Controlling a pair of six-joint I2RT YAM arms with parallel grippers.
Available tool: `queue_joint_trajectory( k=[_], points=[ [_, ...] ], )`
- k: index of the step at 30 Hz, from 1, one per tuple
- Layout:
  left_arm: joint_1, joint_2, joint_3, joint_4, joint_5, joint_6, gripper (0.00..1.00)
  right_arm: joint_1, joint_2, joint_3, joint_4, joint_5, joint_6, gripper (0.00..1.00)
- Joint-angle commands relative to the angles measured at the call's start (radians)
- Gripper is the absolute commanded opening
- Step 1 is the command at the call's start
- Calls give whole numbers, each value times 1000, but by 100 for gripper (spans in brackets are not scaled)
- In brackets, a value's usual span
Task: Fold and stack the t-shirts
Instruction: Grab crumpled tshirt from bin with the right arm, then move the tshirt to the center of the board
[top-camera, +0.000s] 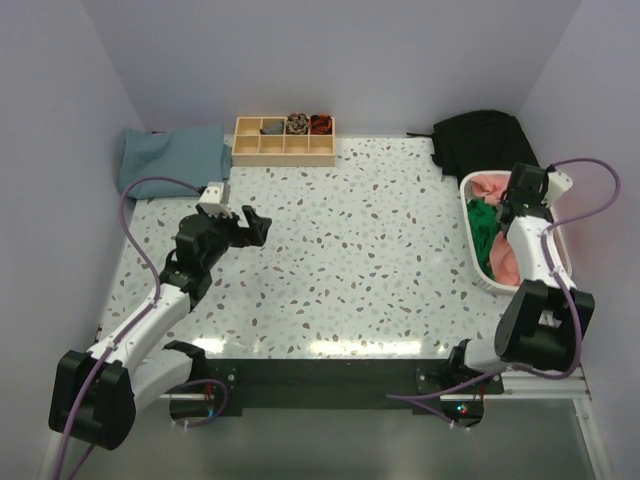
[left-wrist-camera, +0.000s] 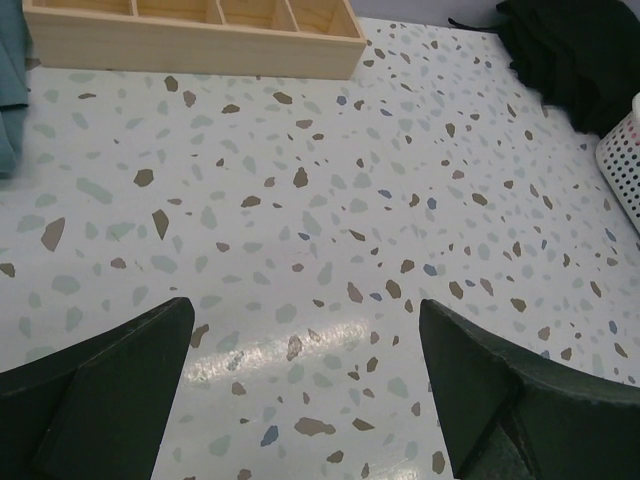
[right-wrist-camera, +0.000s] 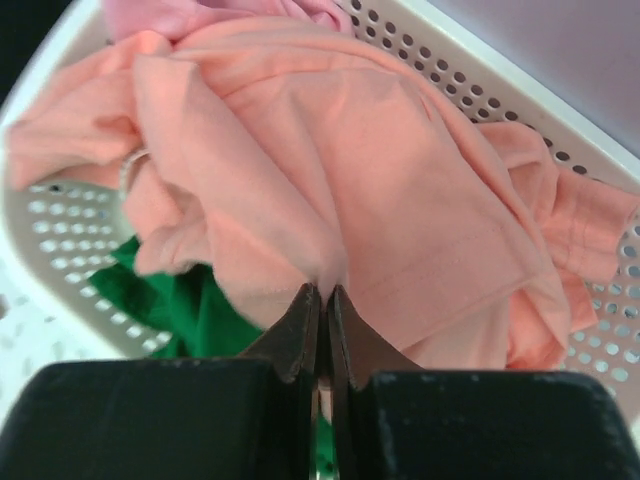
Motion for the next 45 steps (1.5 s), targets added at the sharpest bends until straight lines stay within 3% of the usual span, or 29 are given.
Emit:
queue_joint_trajectory(
  k=[1,8,12,15,25,29,30,33,38,42,45],
  points=[
    [-3,-4,-8,96,45,-26,100,16,-286,-7,18,-78,8,0],
    [-3,-16,12,67,66,-27,100,28,-489,146,-139,-257,-24,0],
    [-4,-65,6,64,72,-40,100,28,-570,245,-206,-627,-50,0],
    [-3,-91,1,62,71,-41,100,31,-598,347,-230,-824,-49,0],
    [-3,-82,9,42,66,-26,100,31,-419,997,-294,-1201,37,0],
    [-3,-85,13,10,37,-9,100,31,-392,998,-74,-1433,281,0],
    [-3,-91,15,4,31,-3,100,30,-397,981,42,-1453,322,0],
    [-3,-111,3,-7,-1,0,100,30,-397,978,184,-1519,428,0],
    [-3,-127,-16,-2,-46,-34,100,30,-316,1101,385,-1572,667,0],
    [-3,-115,-11,-1,-46,-40,100,30,-254,1130,688,-1570,886,0],
    [-3,-102,-4,-15,-53,-38,100,30,-204,1180,813,-1535,991,0]
  ],
)
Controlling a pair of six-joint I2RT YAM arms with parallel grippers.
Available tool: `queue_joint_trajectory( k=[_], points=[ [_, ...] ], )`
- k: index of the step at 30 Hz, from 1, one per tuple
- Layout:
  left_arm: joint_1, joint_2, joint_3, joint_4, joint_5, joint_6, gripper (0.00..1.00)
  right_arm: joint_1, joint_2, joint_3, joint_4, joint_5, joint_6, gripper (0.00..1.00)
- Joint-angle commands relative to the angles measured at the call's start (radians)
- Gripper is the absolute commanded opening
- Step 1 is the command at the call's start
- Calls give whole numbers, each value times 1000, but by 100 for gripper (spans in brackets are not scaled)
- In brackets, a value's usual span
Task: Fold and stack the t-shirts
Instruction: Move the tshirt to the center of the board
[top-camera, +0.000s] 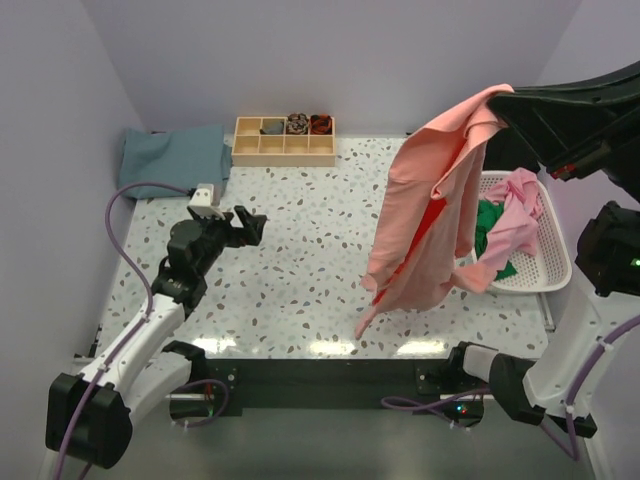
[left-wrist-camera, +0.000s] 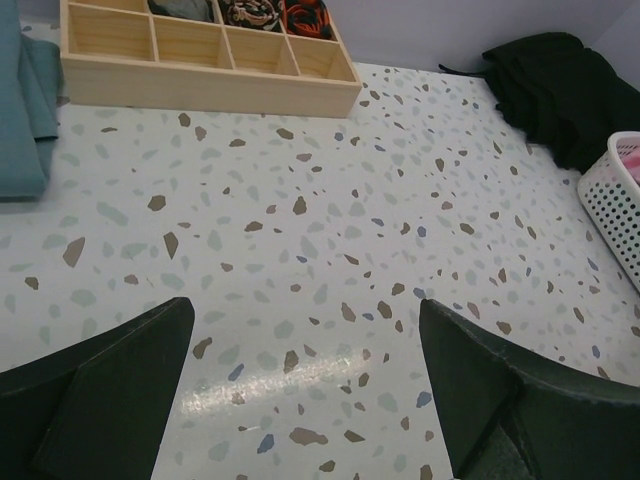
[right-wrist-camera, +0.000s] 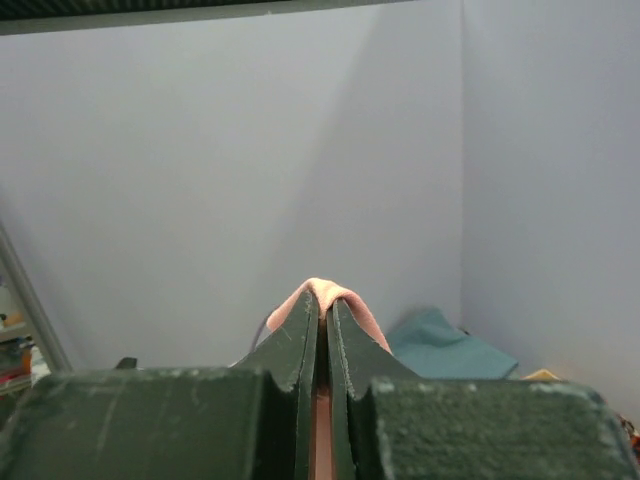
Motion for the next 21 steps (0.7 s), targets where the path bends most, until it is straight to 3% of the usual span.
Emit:
queue_joint_trajectory(
  k=[1,5,8,9,11,15,21],
  points=[
    [-3,7,7,-3,-33,-21,100,2,81,125,312,23,272,0],
    [-3,16,14,-13,-55,-26,100,2,112,139,330,53,300,0],
    [-3,23,17,-22,-63,-26,100,3,8,-142,376,56,265,0],
    [-3,24,17,-25,-63,-24,100,3,-25,-330,373,59,228,0],
    [-3,23,17,-25,-60,-20,100,6,-127,-494,281,72,27,0],
    [-3,27,17,-16,-20,5,100,31,-226,-834,-193,209,-367,0],
    [-4,56,-17,75,199,0,100,60,-148,-1172,-342,558,-608,0]
  ],
)
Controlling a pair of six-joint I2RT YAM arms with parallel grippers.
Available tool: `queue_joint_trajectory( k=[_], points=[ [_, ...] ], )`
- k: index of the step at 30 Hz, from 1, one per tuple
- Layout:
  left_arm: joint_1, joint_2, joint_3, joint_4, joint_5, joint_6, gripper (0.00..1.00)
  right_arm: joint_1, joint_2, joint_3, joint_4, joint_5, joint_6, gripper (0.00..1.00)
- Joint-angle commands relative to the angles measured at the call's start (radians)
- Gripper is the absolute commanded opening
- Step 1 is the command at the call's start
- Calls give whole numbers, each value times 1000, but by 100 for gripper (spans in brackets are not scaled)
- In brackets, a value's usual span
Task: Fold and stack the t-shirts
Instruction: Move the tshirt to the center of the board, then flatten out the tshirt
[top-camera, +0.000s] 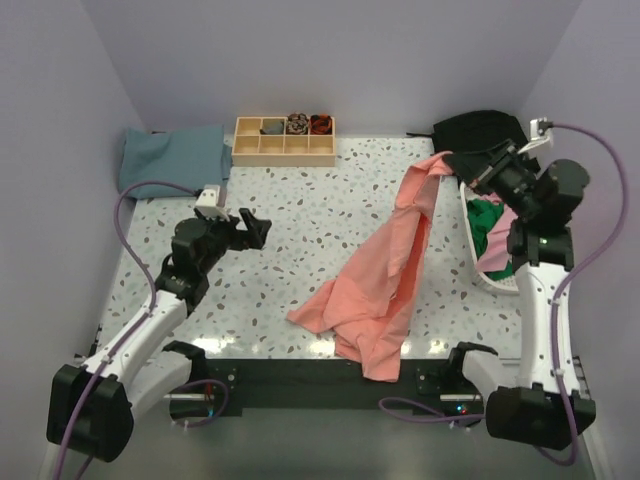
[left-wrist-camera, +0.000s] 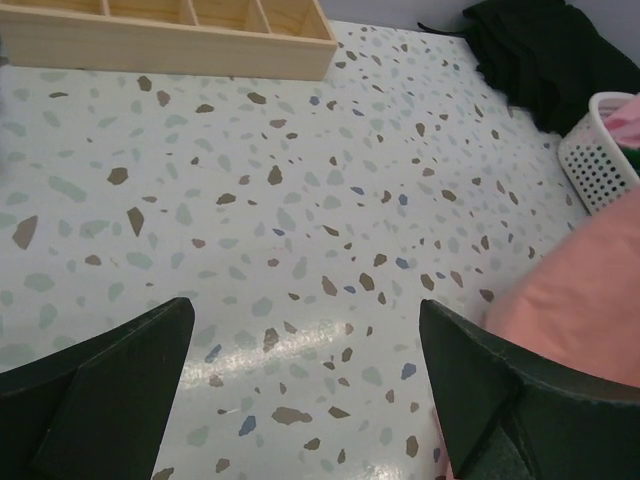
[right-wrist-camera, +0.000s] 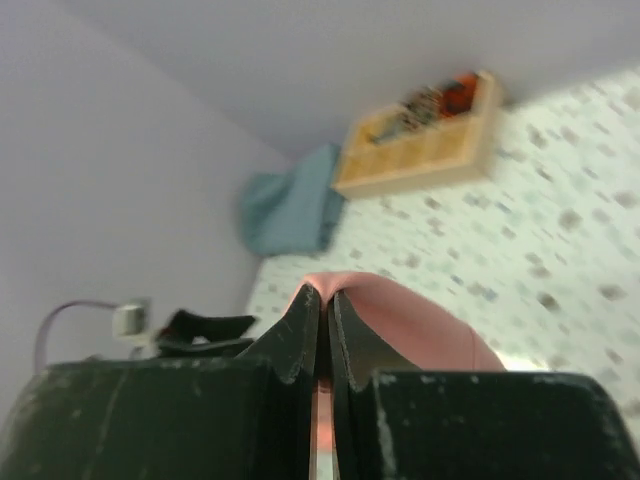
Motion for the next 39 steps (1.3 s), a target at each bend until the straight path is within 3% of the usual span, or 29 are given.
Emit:
queue_joint_trajectory(
  k=[1,5,7,8,9,12,19,28,29,30,31,32,33,37,39],
  points=[
    [-4,26,-23,136,247,-15,100,30,98,-161,-173,333,-264,0],
    [-46,57,-67,164,318,-54,100,88,255,-182,-176,465,-346,0],
    [-110,57,-93,127,265,-39,100,116,325,-162,-187,502,-363,2],
    [-130,46,-134,120,240,-40,100,122,335,-156,-187,532,-374,15],
    [-147,39,-158,113,217,-54,100,140,339,-155,-187,551,-382,44],
    [-233,-24,-262,115,137,-95,100,194,317,-147,-212,655,-419,99],
    [-432,-41,-324,50,-26,-180,100,321,156,-173,-282,741,-472,99],
    [-661,247,-259,141,-156,-256,100,390,36,-267,-331,728,-448,99],
    [-670,262,-252,158,-151,-257,95,393,34,-271,-333,720,-448,99],
    [-678,279,-245,187,-133,-249,80,393,37,-271,-336,714,-451,99],
    [-679,310,-230,192,-134,-243,54,396,43,-270,-337,712,-454,99],
    [-679,322,-224,192,-140,-241,12,401,45,-277,-337,711,-454,98],
    [-681,333,-218,201,-151,-235,0,404,49,-281,-336,706,-455,98],
    [-681,361,-88,98,-226,-168,0,424,69,-287,-351,674,-477,93],
    [-678,329,-14,-48,-350,-111,0,447,77,-284,-373,663,-492,88]
  ],
)
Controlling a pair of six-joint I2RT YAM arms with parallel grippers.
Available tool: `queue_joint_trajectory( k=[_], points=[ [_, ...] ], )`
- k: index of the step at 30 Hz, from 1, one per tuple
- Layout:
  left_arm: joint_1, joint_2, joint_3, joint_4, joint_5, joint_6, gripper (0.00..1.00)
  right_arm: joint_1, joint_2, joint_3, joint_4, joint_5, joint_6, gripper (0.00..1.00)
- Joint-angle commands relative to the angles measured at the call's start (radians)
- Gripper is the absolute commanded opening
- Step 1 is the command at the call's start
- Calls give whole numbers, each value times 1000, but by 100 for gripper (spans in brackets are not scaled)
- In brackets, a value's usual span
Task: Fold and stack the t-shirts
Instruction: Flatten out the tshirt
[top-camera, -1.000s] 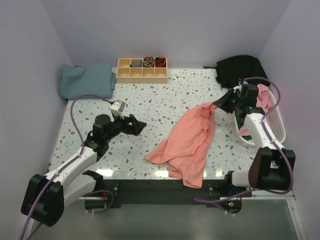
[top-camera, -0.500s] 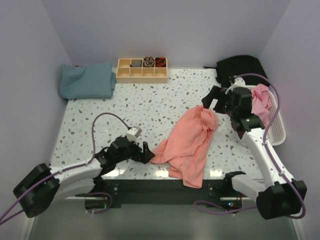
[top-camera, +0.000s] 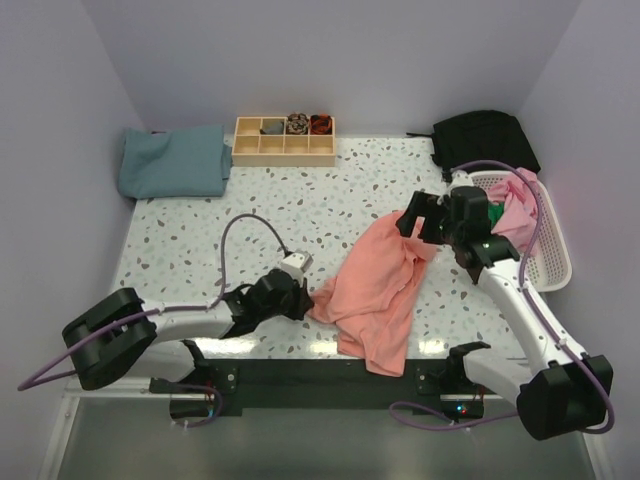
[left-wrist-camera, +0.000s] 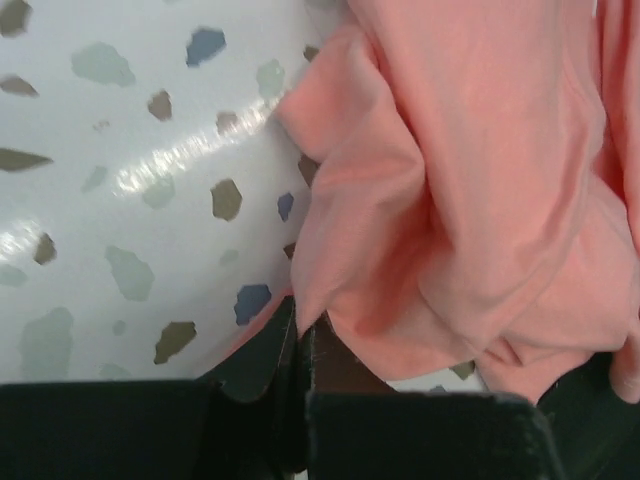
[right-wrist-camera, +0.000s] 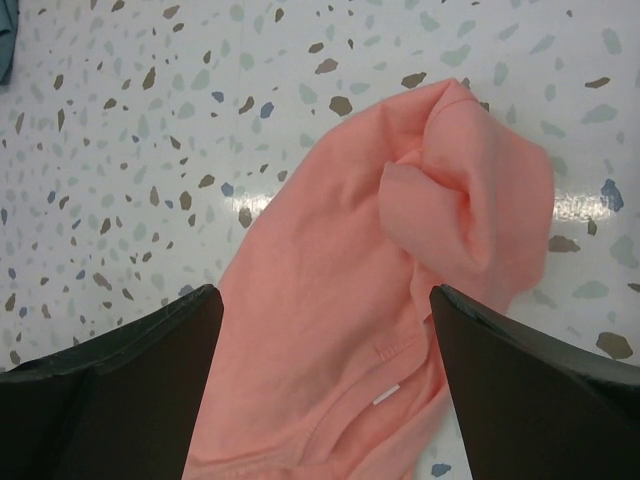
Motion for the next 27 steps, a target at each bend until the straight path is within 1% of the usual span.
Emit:
queue_joint_trajectory(
  k=[1,2,3,4,5,6,7,9,11,13,14,17,19,20,21,22,23,24,25,26,27],
  points=[
    [4,-86,237,-213,-234,119,0,42,15,-2,-29,-24,-59,87],
    [14,-114,281,-271,-271,155,0,59,25,-3,-48,-22,-65,86],
    [52,-146,326,-384,-307,171,0,68,28,-6,-54,-9,-70,86],
    [80,-210,404,-425,-313,185,0,76,31,-11,-60,-4,-78,86],
    [112,-243,438,-459,-308,208,0,92,38,-26,-63,-4,-81,86],
    [181,-270,469,-502,-290,225,0,100,41,-35,-65,1,-82,86],
    [209,-309,528,-522,-298,241,0,109,46,-45,-63,4,-82,85],
    [250,-317,584,-571,-354,298,0,134,57,-74,-52,-7,-79,85],
    [263,-278,653,-600,-391,326,0,177,64,-104,-27,-21,-66,84],
    [274,-223,668,-605,-397,326,0,211,78,-117,4,-25,-44,84],
    [277,-203,662,-587,-402,323,0,250,80,-123,19,-18,-35,84],
    [296,-116,623,-452,-405,321,0,330,98,-112,70,19,-26,84],
    [329,-47,603,-390,-408,320,0,381,133,-88,73,50,-45,85],
    [376,-22,602,-340,-387,327,0,395,149,-62,73,82,-53,85],
    [402,4,618,-341,-340,325,0,402,163,-45,72,91,-61,85],
    [430,57,654,-341,-316,323,0,421,199,-29,67,100,-78,85],
    [480,84,676,-291,-290,326,0,427,216,1,64,108,-84,85],
    [505,113,703,-292,-237,326,0,433,239,17,64,122,-92,85],
    [522,169,768,-292,-224,331,0,444,259,32,63,122,-108,85],
    [548,200,809,-322,-210,337,0,448,308,59,61,122,-119,85],
    [556,252,887,-365,-206,343,0,458,333,76,55,119,-139,85]
  ],
)
